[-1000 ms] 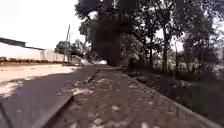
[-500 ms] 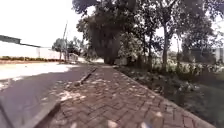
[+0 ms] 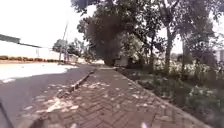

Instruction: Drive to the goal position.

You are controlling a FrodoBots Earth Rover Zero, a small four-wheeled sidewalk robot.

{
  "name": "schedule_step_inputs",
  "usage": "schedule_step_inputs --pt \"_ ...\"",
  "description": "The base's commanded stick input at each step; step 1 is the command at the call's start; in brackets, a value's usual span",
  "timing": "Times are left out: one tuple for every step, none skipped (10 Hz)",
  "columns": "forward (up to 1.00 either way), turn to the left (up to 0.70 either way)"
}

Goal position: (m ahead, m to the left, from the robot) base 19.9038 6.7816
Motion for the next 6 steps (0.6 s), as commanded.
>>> schedule_step_inputs --pt "0.85 0.09" --pt "0.85 0.34" --pt "0.85 0.34" --pt "0.85 0.0" --pt "0.85 0.0" --pt "0.85 0.0"
